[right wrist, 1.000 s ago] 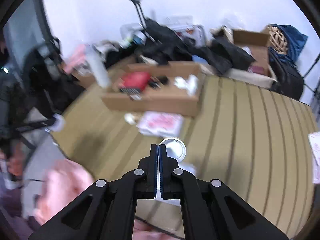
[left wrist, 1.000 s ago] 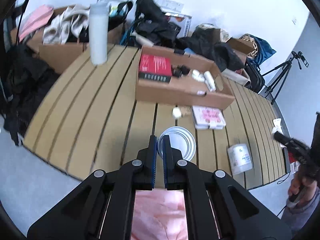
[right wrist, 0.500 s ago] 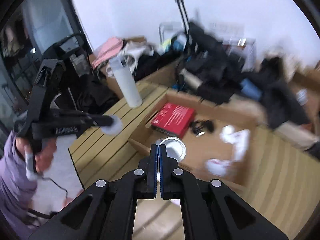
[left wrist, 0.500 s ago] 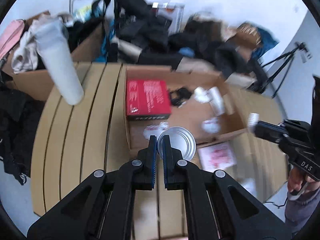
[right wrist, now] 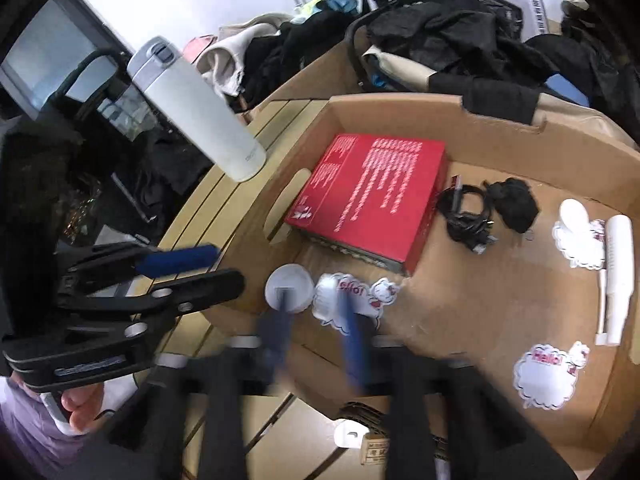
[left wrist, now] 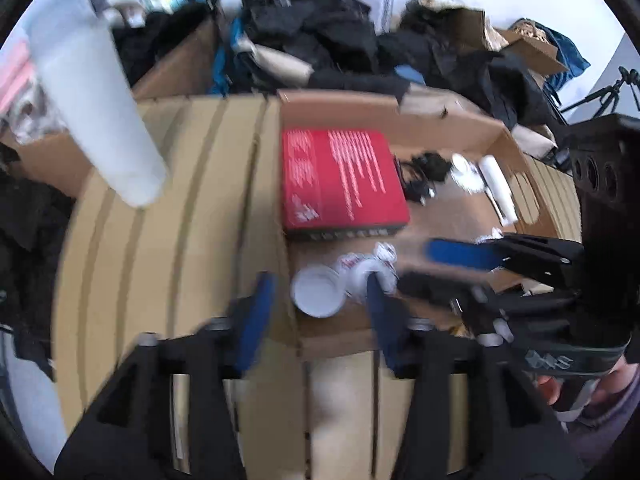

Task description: Organize objects

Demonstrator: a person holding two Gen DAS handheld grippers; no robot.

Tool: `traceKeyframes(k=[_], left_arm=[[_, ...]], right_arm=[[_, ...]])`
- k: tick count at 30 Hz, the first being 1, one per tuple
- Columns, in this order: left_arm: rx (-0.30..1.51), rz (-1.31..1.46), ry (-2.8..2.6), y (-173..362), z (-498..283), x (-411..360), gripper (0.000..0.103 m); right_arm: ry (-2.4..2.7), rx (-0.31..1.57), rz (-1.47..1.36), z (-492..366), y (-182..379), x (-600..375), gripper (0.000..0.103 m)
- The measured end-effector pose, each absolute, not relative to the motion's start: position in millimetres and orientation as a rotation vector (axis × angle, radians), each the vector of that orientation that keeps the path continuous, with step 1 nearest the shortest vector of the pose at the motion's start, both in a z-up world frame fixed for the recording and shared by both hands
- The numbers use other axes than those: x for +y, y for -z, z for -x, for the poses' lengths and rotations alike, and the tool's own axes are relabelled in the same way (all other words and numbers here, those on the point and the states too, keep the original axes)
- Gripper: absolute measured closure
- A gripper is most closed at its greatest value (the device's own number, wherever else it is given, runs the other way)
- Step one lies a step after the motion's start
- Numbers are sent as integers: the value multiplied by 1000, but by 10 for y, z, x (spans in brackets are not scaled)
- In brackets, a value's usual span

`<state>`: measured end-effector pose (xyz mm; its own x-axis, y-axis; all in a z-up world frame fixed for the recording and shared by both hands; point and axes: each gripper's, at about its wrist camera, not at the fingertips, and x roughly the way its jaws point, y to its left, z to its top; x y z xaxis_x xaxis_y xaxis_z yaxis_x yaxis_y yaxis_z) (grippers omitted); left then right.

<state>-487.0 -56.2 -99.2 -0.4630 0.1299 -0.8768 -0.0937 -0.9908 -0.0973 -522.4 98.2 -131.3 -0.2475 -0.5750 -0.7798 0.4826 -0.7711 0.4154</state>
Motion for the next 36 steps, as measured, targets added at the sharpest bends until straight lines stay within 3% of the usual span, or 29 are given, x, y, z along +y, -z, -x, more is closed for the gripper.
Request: traceKeyframes(k=[2, 9, 11, 13, 18, 25, 30, 36], left_arm=[[-29, 1510, -2609, 852, 4826, -566, 43], [-30, 1435, -2638, 285, 4411, -588, 25], [-26, 1399, -2648, 91, 4257, -597, 8], [-11, 1382, -2675, -117, 4092, -602, 4], [22, 1290, -2730, -588, 3645, -588, 0], [83, 1248, -2749, -750, 3112, -447, 0], [-87, 1178, -2763, -591, 2462, -464, 0], [-333, 1176, -2756, 6, 1634, -498, 0]], right_arm=[[2066, -135, -1342, 5217, 1237, 1032, 16], [2237, -11, -1256, 4866, 597, 1393, 16], [2293, 27, -1235, 4707, 388, 1569, 16], [2367, 81, -1241, 4589, 176, 1751, 16], [2517, 173, -1204, 4142, -306, 2291, 16], [2586, 182, -1139, 3462, -609, 2657, 16], [2646, 158, -997, 2753, -617, 2725, 16], [2647, -4, -985, 1926, -57, 2751, 16]])
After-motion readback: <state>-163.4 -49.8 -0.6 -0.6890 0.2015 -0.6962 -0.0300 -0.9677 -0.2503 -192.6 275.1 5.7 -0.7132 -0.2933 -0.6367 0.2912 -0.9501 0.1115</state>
